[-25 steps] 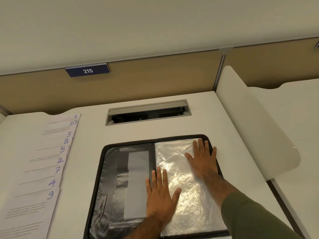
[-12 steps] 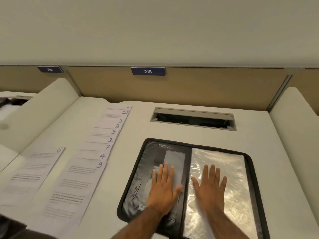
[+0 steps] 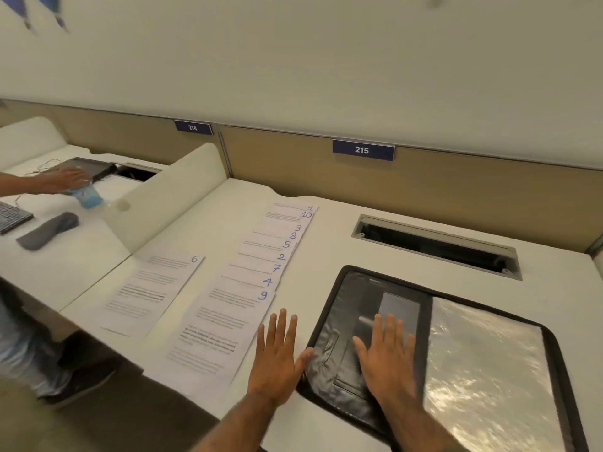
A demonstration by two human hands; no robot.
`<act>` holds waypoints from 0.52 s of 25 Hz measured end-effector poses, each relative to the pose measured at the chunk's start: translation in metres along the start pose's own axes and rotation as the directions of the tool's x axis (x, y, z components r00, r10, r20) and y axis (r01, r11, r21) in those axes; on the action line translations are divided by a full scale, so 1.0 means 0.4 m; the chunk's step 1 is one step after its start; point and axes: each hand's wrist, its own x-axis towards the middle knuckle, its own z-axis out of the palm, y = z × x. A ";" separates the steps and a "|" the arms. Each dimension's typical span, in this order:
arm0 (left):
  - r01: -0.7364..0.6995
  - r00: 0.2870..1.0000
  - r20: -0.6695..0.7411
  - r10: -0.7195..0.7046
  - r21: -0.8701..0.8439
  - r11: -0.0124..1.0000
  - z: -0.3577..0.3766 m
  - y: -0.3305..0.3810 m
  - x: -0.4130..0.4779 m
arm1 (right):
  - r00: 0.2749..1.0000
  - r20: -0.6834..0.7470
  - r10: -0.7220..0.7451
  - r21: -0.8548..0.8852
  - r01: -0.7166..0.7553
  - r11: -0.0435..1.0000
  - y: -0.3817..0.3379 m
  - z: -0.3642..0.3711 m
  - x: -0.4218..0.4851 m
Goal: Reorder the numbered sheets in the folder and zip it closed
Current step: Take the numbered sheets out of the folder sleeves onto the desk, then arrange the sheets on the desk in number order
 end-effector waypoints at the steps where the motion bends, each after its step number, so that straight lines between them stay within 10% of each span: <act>1: 0.000 1.000 -0.016 -0.001 -0.020 1.000 -0.005 -0.033 -0.001 | 1.000 0.001 -0.003 -0.005 0.003 1.000 -0.042 -0.002 -0.004; 13: -0.071 0.997 -0.034 0.070 -0.031 0.997 -0.085 -0.605 -0.045 | 0.999 -0.048 0.005 -0.073 -0.009 0.997 -0.586 0.149 -0.127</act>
